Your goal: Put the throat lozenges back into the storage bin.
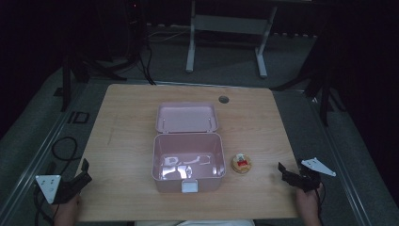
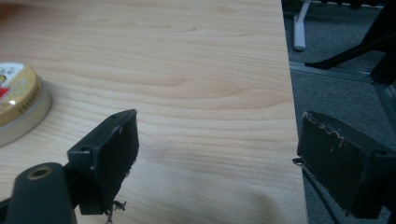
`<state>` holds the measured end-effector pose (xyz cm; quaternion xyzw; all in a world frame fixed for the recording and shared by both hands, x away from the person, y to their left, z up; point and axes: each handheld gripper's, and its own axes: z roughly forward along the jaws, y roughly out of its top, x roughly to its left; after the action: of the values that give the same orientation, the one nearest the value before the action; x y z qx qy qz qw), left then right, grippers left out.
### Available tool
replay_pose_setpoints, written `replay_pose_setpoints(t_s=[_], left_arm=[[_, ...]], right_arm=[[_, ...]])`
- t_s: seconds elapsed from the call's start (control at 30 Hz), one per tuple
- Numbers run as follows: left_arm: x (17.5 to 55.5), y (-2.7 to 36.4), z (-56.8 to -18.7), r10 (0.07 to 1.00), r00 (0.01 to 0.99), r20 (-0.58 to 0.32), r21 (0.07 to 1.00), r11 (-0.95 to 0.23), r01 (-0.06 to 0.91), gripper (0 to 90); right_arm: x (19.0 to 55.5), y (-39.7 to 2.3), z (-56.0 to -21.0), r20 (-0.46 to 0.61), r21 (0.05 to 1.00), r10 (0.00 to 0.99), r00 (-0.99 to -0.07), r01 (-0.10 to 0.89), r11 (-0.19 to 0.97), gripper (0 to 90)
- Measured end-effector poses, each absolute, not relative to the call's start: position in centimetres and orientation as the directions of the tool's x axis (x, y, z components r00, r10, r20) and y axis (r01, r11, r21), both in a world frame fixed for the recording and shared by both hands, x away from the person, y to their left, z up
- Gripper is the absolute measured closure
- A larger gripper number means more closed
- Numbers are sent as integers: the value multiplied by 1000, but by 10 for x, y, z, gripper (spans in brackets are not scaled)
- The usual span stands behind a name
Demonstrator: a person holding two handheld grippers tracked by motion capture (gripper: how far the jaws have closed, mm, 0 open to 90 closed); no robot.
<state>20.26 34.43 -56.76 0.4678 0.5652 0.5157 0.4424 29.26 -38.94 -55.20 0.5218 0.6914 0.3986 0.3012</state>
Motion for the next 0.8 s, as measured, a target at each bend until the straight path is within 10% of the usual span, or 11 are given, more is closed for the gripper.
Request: replay_pose_setpoints(t_s=[0.23,0.8], left_arm=[[202,345,-568,985,-172,-28,997,41,71,11],[202,347,-567,986,-162,-37,996,49,71,11]], right_arm=[[295,-397,-550,91,864,935,-343,494,97,123],[316,-388,-535,45,645,709,-704,562,518,125]])
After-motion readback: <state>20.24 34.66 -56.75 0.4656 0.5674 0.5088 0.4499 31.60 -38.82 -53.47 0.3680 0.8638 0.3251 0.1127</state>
